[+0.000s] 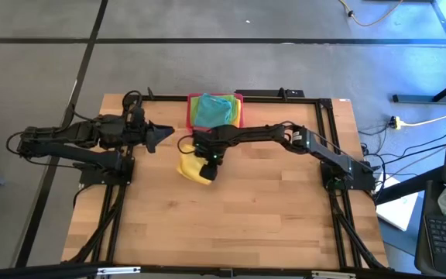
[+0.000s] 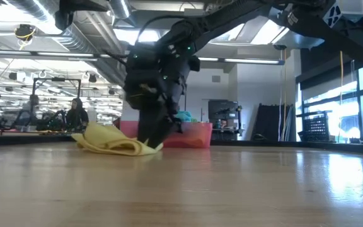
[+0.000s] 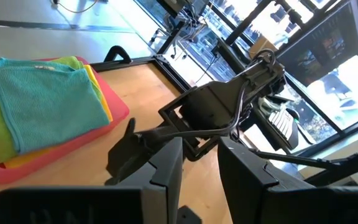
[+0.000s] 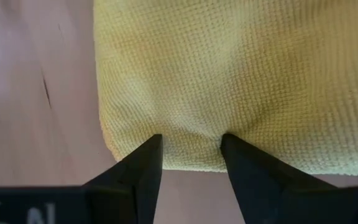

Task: Fold microfiber towels
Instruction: Fold the yellow microfiber cloth, then stack the folded yellow microfiber cloth on top of the blue microfiber cloth in the bin

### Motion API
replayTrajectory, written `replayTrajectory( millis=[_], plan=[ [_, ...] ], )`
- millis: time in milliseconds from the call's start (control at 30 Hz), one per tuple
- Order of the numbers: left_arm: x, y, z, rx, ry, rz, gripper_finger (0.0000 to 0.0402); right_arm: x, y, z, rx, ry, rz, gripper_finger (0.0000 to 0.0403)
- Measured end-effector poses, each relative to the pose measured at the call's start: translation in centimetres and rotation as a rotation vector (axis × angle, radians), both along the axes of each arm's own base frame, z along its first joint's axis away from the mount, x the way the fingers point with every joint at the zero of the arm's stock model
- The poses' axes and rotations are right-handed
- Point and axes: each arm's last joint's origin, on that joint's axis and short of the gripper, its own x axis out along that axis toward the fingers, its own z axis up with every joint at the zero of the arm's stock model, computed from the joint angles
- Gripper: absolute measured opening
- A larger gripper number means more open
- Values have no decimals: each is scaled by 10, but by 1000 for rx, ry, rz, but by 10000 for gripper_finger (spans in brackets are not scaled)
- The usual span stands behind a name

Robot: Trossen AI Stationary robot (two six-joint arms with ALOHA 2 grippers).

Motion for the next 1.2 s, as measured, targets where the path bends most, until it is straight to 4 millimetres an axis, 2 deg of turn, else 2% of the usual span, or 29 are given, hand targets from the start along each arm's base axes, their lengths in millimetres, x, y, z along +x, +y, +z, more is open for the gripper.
replayTrajectory(
  millis=[133,533,800,967,1200],
  plan=[
    [0,0,0,1,1,-1,95,-8,1,-1,29,78,22,176],
    [0,0,0,5,3,-3,95,-24,6,-2,82,154,204,176],
    [0,0,-1,-18,6,16,95,-25,3,27,-59,56,289,176],
    [-1,1,-2,-18,11,28,95,-32,-6,46,-46,37,287,176],
    [-1,1,-2,-21,9,30,95,-35,-23,54,-6,-1,264,176]
  ],
)
